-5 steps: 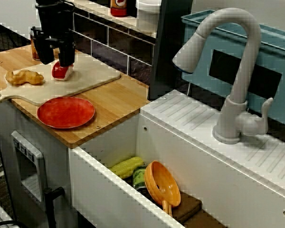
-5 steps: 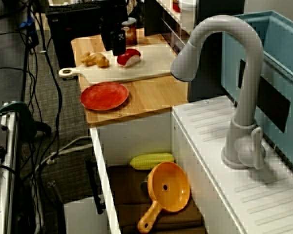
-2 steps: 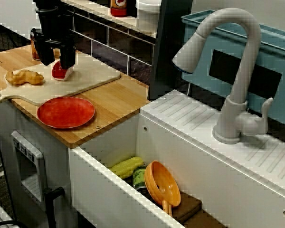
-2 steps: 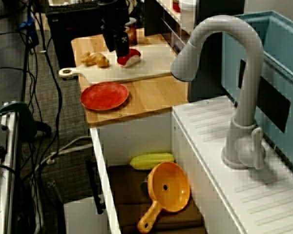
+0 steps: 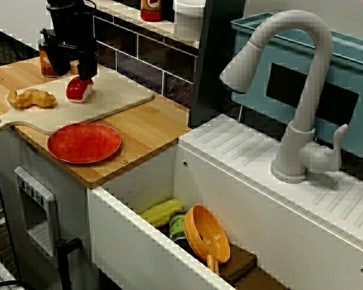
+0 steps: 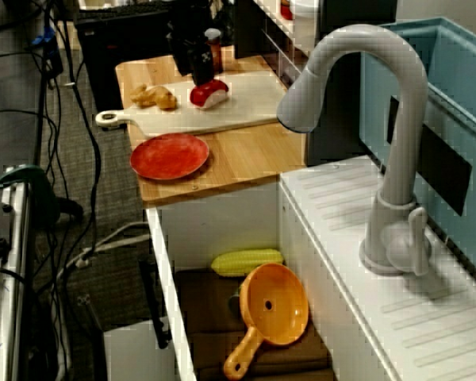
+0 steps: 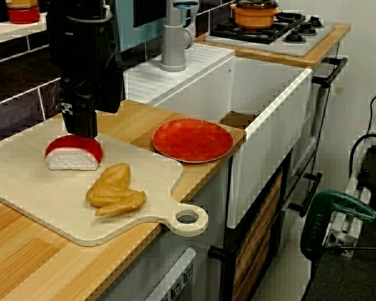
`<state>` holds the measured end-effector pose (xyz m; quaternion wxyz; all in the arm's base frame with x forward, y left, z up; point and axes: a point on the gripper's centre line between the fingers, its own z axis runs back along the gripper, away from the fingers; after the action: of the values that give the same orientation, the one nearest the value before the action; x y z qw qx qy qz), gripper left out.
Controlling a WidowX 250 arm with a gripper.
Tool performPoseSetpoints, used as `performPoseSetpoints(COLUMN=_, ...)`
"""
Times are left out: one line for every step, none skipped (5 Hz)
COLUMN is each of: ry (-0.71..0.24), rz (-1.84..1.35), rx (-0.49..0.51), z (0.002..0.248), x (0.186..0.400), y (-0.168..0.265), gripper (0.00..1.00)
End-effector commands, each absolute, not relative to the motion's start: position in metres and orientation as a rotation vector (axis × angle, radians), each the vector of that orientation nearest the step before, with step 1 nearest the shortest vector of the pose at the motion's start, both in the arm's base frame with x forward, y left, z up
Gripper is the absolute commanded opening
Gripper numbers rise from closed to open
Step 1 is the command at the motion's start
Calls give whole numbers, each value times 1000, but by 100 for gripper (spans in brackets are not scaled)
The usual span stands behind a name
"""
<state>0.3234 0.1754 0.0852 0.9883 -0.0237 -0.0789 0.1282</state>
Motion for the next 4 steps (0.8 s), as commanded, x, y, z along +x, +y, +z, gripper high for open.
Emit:
performPoseSetpoints(ry=-249, rz=286, rx=12, z=102, x=332, y=188, gripper=100)
performPoseSetpoints(ry=-260, rz=289, rx=32, z=97, x=335, y=189, gripper=100)
performPoseSetpoints(ry=-259, rz=295, rx=34, z=91, x=336, y=189, gripper=100)
performPoseSetpoints(ry=-255, rz=299, rx=39, z=81, x=341, y=188, gripper=100)
